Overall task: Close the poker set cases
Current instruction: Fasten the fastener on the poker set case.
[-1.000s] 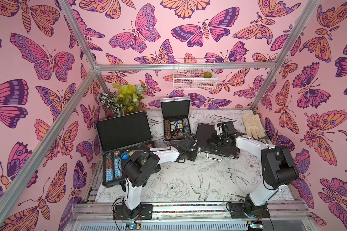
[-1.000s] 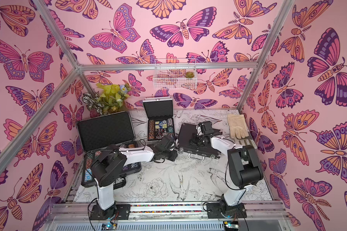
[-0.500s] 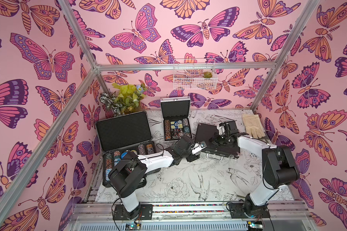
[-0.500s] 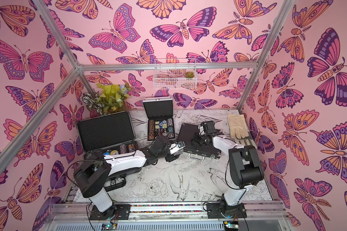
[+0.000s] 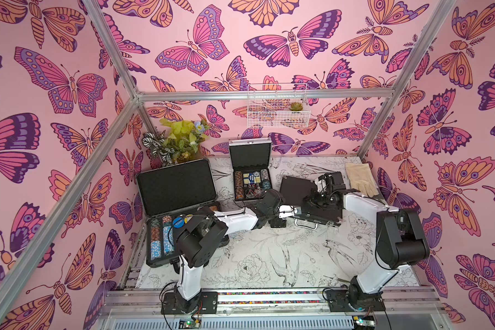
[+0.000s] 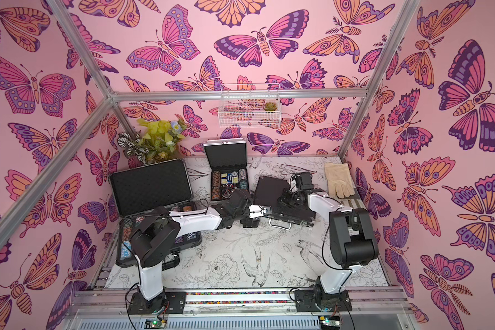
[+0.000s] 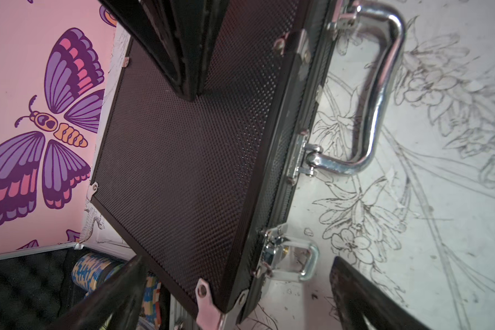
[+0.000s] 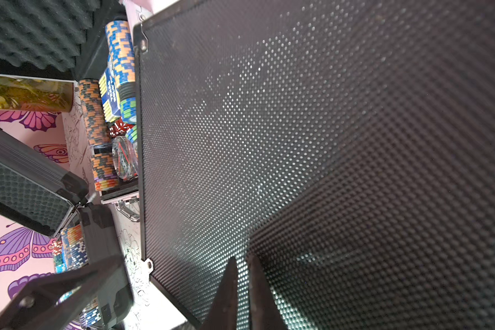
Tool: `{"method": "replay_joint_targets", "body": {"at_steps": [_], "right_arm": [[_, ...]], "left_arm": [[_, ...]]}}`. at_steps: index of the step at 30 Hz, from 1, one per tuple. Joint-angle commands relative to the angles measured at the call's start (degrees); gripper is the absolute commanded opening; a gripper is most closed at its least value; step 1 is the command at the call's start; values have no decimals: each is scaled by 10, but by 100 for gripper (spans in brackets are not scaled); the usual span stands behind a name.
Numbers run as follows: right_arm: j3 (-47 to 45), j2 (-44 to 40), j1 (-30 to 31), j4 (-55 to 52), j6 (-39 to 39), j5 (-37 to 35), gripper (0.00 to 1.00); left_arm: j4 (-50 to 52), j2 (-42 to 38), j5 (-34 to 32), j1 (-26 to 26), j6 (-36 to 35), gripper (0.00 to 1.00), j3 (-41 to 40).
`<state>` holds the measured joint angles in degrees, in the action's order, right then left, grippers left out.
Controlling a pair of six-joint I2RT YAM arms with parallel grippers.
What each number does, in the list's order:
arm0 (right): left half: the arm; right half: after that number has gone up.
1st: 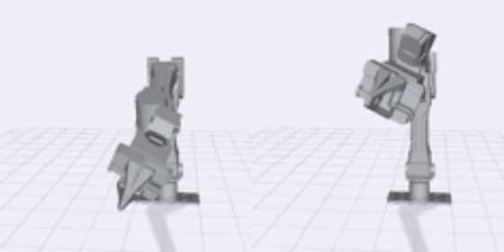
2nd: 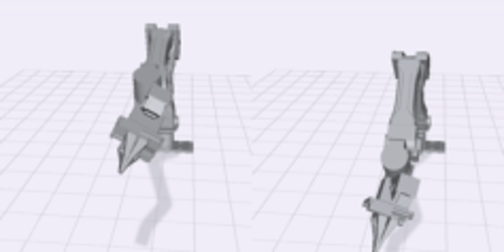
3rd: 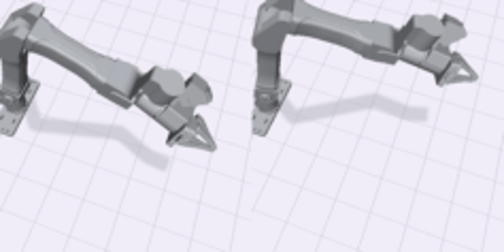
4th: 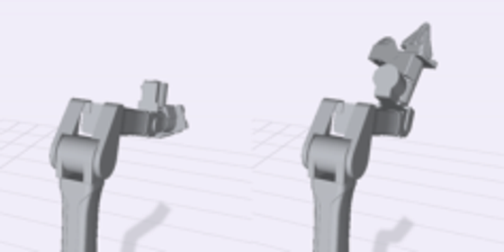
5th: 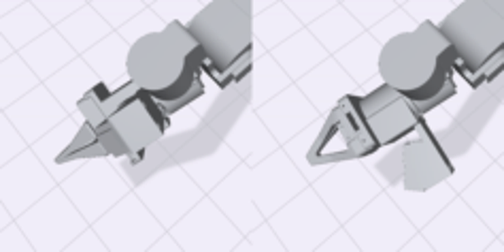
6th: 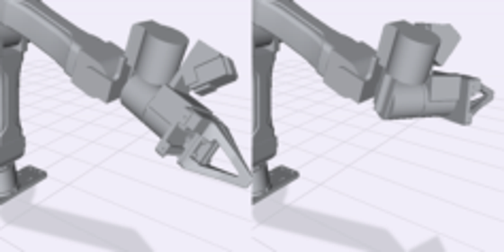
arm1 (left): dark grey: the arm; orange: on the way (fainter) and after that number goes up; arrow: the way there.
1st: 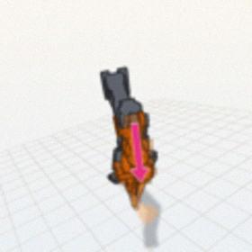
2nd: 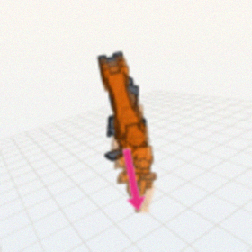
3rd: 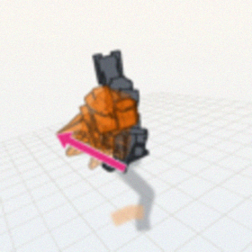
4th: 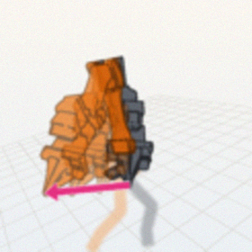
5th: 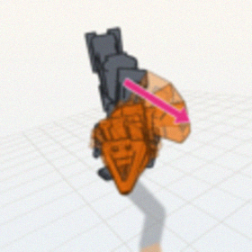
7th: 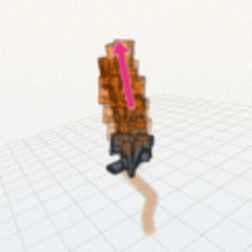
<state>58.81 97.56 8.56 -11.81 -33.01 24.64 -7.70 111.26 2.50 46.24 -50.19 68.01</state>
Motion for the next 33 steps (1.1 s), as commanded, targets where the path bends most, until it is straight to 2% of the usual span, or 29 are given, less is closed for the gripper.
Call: {"method": "replay_joint_targets", "body": {"at_steps": [1,12,26,33], "right_arm": [[-19,14,-8,-67,6,-36,14],[-7,21,-8,-72,5,-34,14],[-14,21,-8,-67,3,-30,13],[-15,26,-7,-70,5,-30,13]], "left_arm": [[23,17,-8,-7,-39,98,10],[27,39,-32,-11,-61,93,26],[19,67,-54,-13,-36,85,46],[-15,66,-68,-12,-38,81,17]]}}
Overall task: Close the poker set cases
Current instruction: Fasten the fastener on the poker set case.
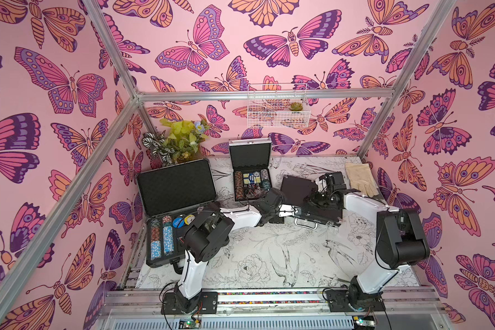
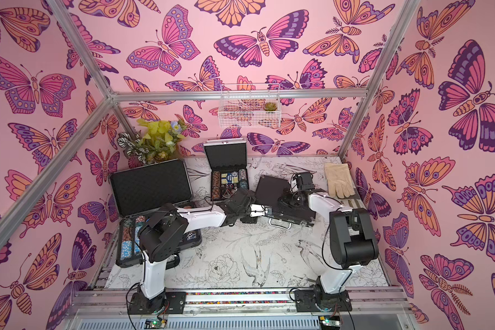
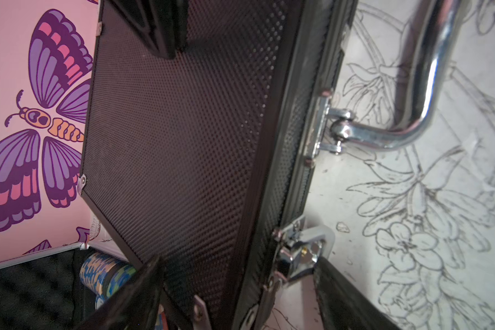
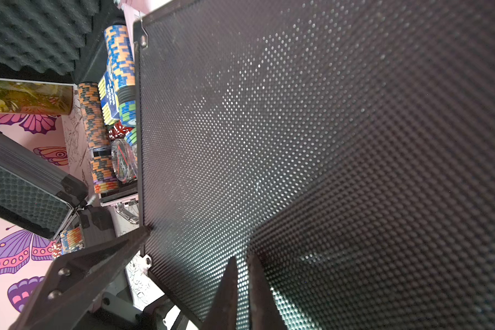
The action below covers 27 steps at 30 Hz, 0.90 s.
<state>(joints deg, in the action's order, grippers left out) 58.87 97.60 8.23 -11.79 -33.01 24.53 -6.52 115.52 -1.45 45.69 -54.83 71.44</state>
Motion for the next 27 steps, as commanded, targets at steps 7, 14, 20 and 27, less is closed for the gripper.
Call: {"method": "replay_joint_targets", "body": {"at_steps": [7,14,20,27], "right_arm": [[-12,25,-2,-77,6,-33,14],[-3,29,6,-89,11,-42,14],[-2,32,8,-90,9,-43,14],[2,35,12,-92,10,-43,14]], "left_arm": [[-60,14,-20,2,23,84,-52],[-59,-5,11,4,31,88,-61],[-59,9,11,4,22,88,-51],[-61,18,4,10,41,89,-54]]}}
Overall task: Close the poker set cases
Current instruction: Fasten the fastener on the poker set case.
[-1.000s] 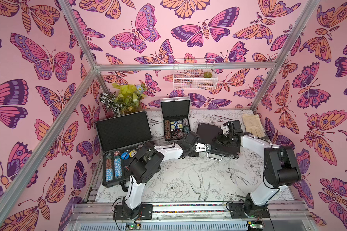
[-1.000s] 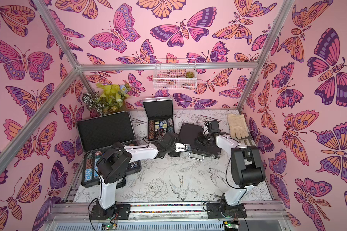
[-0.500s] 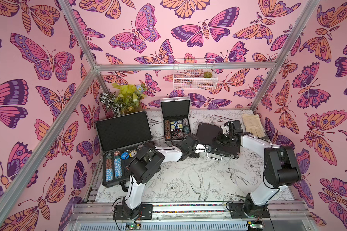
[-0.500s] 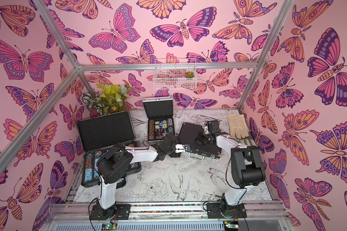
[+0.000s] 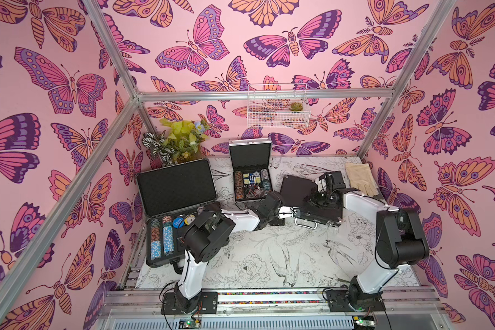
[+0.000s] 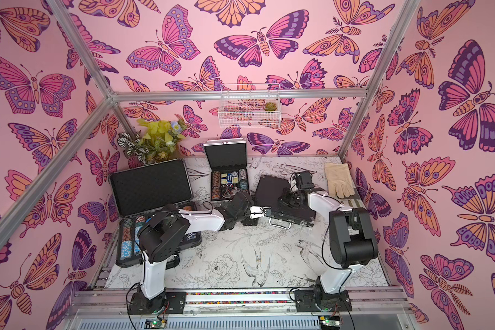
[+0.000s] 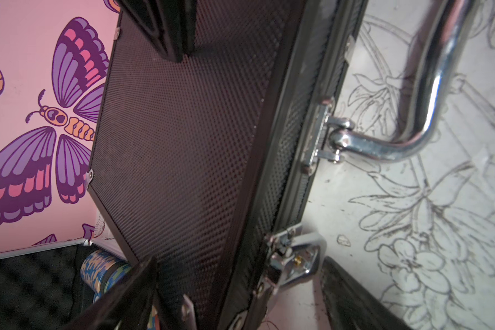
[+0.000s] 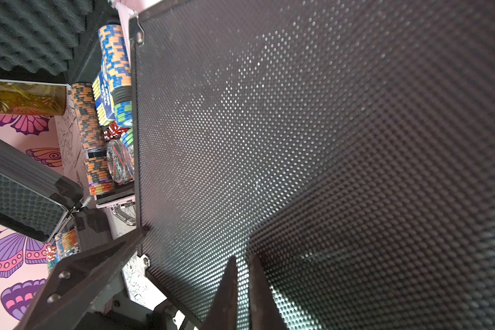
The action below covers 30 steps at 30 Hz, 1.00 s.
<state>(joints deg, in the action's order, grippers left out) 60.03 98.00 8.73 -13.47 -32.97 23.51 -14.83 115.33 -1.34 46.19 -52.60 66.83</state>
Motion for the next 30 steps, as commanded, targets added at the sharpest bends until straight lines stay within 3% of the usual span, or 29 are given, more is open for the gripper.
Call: {"method": "replay_joint_targets", "body": {"at_steps": [1,18,22,30], "right_arm": [[-10,31,8,-76,11,-32,13],[-12,30,11,-76,13,-30,13],[-9,30,11,-80,15,-30,13],[-14,28,11,-78,17,-31,13]], "left_arm": [[19,24,-4,6,24,89,-6],[-62,61,-123,29,47,83,-22],[-61,33,-107,29,63,83,-33],[0,-49,-8,17,115,84,-42]]}}
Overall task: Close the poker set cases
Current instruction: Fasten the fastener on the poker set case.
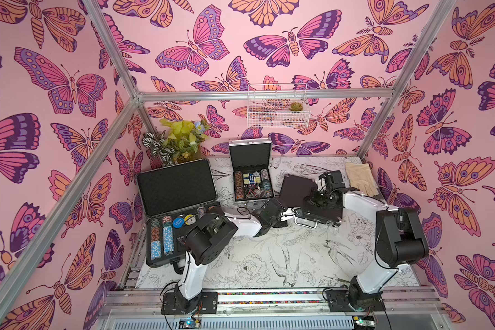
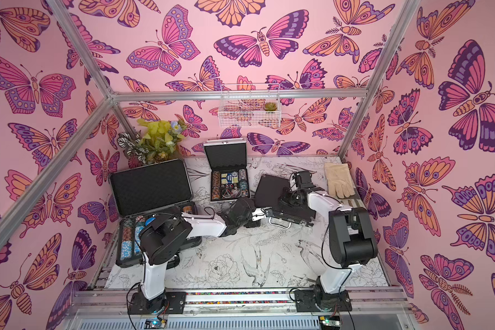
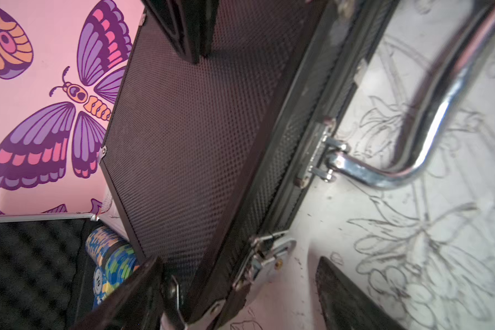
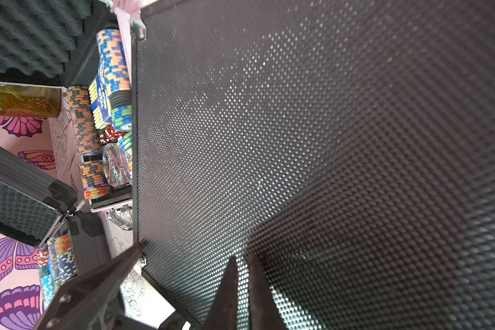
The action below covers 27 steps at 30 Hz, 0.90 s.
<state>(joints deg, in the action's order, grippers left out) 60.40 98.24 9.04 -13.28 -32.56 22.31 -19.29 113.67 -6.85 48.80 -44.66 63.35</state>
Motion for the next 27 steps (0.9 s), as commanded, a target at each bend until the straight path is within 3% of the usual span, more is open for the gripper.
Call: {"method": "replay_joint_targets", "body": {"at_steps": [1,18,27], "right_arm": [[-19,24,9,-79,13,-19,13],[-24,17,8,-79,14,-23,13],[-22,11,8,-89,14,-27,13]], "left_arm": [[48,-38,50,-13,39,83,-7],[45,17,19,-33,30,74,34],[-9,15,-15,-27,29,69,7]]}}
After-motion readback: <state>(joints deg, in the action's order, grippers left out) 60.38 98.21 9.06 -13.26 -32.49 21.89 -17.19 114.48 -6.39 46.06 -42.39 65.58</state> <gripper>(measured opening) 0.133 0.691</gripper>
